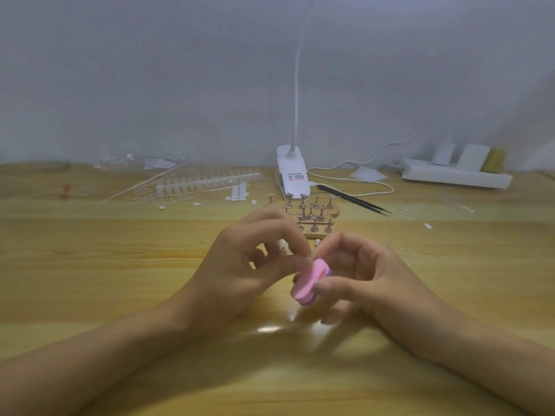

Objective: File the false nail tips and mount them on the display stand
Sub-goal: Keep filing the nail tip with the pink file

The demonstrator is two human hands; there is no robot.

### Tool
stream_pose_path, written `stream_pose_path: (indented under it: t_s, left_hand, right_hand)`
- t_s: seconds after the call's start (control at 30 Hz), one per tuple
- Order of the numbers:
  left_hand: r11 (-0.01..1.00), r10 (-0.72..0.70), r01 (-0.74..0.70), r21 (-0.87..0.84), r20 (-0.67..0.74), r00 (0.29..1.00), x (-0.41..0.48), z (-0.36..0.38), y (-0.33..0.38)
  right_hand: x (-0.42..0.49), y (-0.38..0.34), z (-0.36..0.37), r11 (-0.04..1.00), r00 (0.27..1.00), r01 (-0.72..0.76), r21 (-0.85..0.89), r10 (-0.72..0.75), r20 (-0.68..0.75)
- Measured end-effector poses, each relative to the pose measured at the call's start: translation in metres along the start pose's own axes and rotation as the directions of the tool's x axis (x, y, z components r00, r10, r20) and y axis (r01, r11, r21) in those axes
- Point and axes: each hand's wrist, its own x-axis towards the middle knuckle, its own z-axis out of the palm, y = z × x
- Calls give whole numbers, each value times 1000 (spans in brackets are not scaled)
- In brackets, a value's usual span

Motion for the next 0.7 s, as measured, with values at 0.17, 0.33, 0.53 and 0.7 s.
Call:
stream_pose_path:
  t_s: [0.17, 0.33, 0.53, 0.7]
  left_hand:
    - [994, 42, -37, 99, -49, 998, 0, 1, 2]
    - [991, 67, -64, 116, -25, 997, -2, 3, 5]
    - [979, 104, -101, 177, -7, 995, -3, 8, 4]
    - [968, 126, -112, 224, -50, 991, -2, 7, 5]
  right_hand:
    - [0, -2, -6, 1000, 989, 28, 14, -26, -145]
    - [1, -1, -3, 996, 985, 86, 14, -83, -150]
    - [0, 1, -3, 997, 997, 42, -58, -45, -57]
    - [1, -1, -7, 999, 997, 32, -37, -35, -68]
